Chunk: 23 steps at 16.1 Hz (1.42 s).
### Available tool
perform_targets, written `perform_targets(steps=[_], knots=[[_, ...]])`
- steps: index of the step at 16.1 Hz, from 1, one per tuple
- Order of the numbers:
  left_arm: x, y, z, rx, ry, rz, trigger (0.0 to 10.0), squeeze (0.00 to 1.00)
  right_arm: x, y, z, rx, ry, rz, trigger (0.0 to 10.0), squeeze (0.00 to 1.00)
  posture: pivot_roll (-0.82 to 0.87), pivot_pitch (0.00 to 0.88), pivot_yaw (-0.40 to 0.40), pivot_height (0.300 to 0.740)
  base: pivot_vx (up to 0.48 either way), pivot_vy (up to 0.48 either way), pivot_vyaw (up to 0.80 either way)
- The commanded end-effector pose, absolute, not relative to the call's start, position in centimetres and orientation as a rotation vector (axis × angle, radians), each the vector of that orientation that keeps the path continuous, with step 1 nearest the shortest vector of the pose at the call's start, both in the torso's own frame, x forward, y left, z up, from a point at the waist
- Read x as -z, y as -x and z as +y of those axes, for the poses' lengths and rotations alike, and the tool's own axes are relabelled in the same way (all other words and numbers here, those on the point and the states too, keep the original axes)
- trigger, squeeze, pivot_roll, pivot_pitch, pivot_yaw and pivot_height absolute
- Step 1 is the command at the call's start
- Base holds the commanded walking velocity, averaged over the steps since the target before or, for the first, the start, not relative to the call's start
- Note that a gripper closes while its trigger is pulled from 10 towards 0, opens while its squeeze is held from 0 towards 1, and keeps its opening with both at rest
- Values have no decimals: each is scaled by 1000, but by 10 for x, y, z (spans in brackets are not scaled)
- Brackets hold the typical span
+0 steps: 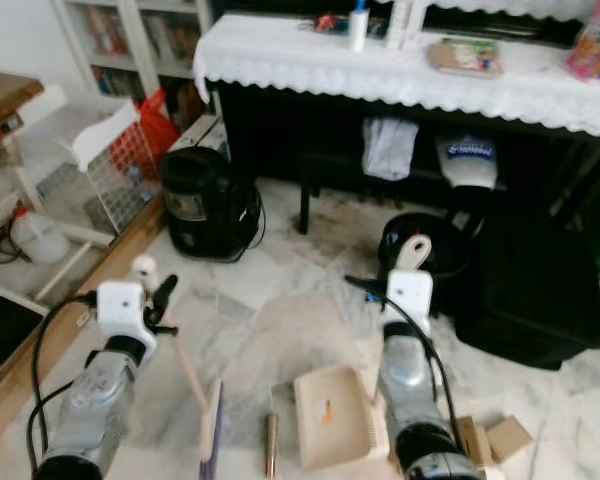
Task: Sweep floor
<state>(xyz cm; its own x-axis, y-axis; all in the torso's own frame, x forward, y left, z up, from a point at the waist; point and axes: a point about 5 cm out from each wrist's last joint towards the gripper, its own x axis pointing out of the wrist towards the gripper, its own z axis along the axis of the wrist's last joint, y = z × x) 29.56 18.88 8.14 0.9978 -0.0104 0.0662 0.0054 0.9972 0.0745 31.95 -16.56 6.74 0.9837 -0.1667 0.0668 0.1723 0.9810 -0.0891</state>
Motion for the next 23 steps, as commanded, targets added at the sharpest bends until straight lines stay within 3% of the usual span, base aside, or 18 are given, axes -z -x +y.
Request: perform_targets(steps=[1, 14, 23], knots=[[-87, -299, 178, 35, -54, -99, 10000, 0, -72, -319, -179, 206, 113, -84, 10000, 0, 130, 24, 7, 740, 0, 0, 0], [-86, -299, 190, 5, -81, -94, 10000, 0, -64, -315, -179, 203, 116, -57, 10000, 0, 126, 20, 7, 740, 0, 0, 0], [-83, -296, 197, -1, -100, -69, 10000, 0, -37, -302, -165, 146, 120, 59, 10000, 0, 139, 40, 14, 740, 0, 0, 0]])
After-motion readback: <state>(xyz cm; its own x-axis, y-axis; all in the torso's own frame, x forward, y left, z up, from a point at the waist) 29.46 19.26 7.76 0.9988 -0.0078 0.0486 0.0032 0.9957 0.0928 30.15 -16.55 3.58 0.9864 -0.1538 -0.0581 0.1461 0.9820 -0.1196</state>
